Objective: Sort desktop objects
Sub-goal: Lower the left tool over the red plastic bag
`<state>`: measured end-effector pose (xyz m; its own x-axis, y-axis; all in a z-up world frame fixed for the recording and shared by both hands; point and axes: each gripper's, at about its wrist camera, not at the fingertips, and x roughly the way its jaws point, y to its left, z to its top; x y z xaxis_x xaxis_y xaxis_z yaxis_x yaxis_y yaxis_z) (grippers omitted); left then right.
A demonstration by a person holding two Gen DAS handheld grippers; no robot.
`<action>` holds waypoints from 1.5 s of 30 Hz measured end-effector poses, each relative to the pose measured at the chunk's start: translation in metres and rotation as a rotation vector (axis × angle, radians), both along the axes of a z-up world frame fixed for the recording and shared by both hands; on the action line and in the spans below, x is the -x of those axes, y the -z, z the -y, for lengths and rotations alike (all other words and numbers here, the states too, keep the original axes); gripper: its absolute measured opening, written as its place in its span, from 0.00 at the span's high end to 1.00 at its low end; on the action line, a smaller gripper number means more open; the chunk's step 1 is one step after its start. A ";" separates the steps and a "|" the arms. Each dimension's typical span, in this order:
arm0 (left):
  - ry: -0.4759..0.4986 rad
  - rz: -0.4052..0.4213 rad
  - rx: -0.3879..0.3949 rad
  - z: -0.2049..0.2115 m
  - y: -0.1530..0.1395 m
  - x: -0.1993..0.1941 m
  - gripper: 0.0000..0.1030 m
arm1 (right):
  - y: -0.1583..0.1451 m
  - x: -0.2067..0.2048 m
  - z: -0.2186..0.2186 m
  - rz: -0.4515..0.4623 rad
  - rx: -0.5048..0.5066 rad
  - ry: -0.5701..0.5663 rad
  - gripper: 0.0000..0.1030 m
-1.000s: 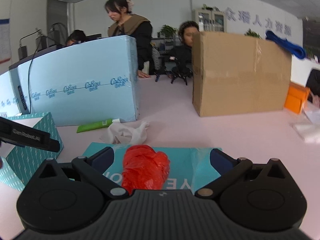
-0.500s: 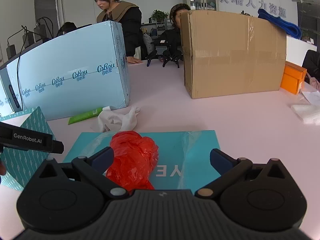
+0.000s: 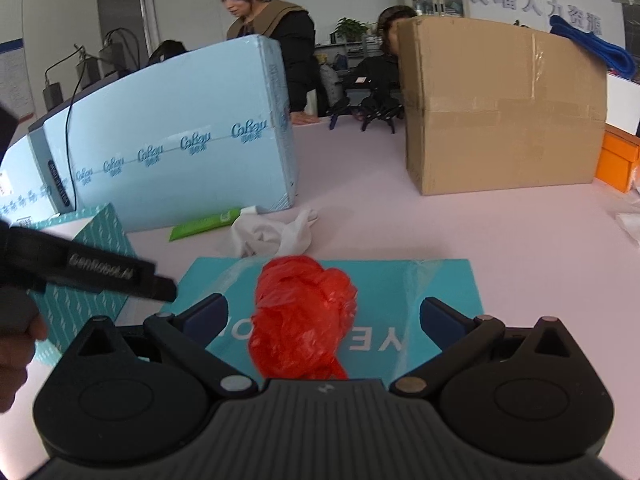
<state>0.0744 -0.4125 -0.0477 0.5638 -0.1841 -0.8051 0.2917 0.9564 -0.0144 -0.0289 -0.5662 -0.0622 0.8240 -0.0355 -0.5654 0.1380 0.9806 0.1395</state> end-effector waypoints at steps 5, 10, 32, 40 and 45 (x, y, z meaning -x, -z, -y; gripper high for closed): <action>0.023 -0.002 0.002 0.010 0.001 -0.007 0.14 | 0.004 0.001 0.000 -0.014 -0.003 0.001 0.00; 0.039 -0.013 0.003 0.019 0.004 -0.009 0.14 | 0.004 0.003 0.004 -0.003 -0.007 0.014 0.00; 0.074 -0.037 -0.009 0.034 0.006 -0.010 0.14 | 0.010 -0.003 0.004 -0.020 -0.009 0.008 0.00; 0.114 0.063 -0.009 0.038 -0.036 -0.018 0.14 | -0.001 -0.001 0.005 -0.005 -0.011 0.005 0.00; 0.160 0.155 0.016 0.046 -0.081 -0.026 0.14 | -0.010 -0.002 0.007 0.013 -0.023 0.005 0.00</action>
